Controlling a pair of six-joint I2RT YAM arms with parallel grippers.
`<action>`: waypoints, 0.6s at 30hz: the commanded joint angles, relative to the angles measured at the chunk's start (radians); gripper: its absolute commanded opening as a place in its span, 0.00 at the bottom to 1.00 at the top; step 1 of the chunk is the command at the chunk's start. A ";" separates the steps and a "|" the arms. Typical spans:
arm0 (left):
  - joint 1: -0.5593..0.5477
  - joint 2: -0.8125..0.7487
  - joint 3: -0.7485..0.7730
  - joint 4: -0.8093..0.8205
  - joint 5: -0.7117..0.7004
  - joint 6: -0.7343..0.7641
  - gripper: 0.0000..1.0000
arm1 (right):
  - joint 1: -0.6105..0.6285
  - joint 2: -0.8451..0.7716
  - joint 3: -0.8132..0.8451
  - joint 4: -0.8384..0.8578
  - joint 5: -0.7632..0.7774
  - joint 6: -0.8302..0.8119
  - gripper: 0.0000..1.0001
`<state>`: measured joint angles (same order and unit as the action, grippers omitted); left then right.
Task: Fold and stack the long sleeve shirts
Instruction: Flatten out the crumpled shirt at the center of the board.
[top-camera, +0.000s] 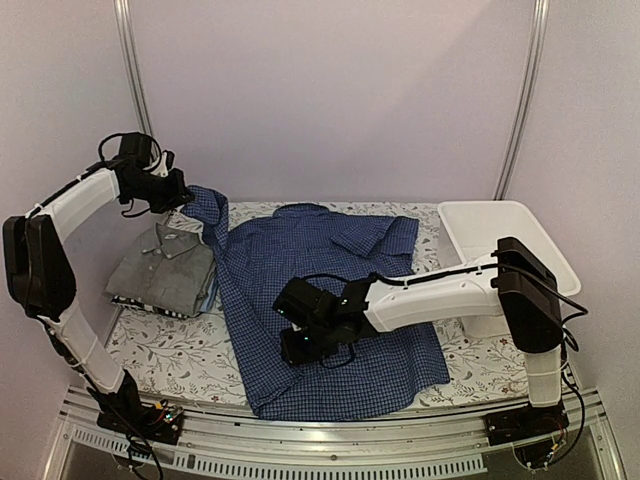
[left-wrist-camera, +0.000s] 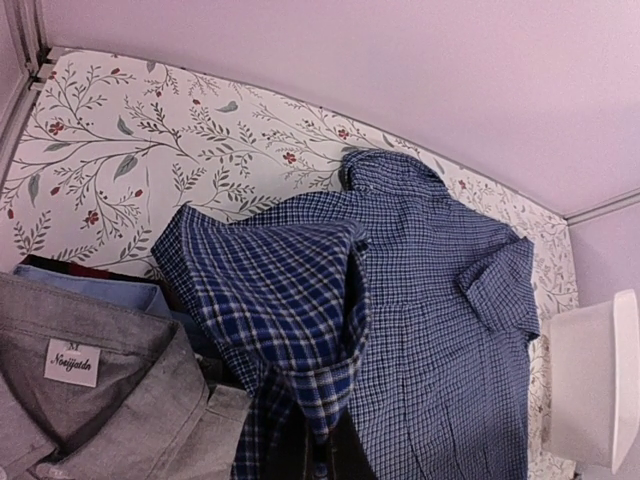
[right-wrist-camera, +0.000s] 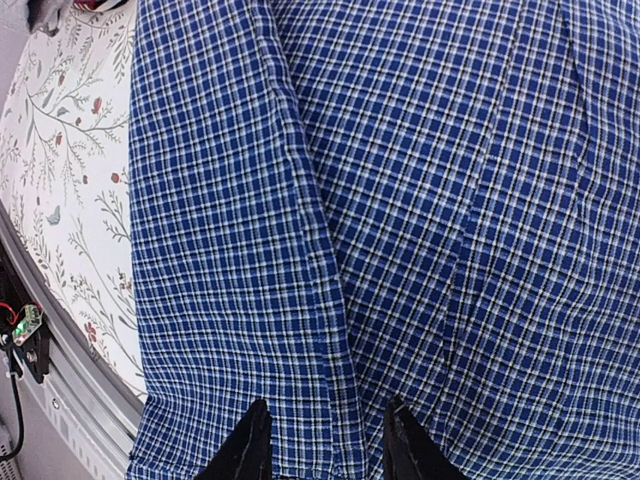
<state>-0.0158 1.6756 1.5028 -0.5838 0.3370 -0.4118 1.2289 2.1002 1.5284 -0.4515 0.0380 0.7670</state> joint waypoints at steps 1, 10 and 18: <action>-0.006 -0.013 0.026 0.019 0.007 0.011 0.00 | 0.014 0.021 0.016 -0.031 -0.022 -0.001 0.36; -0.007 -0.006 0.031 0.018 0.003 0.010 0.00 | 0.031 0.007 -0.010 -0.082 0.010 0.037 0.35; -0.009 -0.001 0.034 0.018 -0.001 0.009 0.00 | 0.046 0.054 0.020 -0.070 -0.028 0.033 0.27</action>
<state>-0.0158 1.6760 1.5085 -0.5831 0.3367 -0.4118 1.2613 2.1136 1.5291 -0.5228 0.0296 0.7933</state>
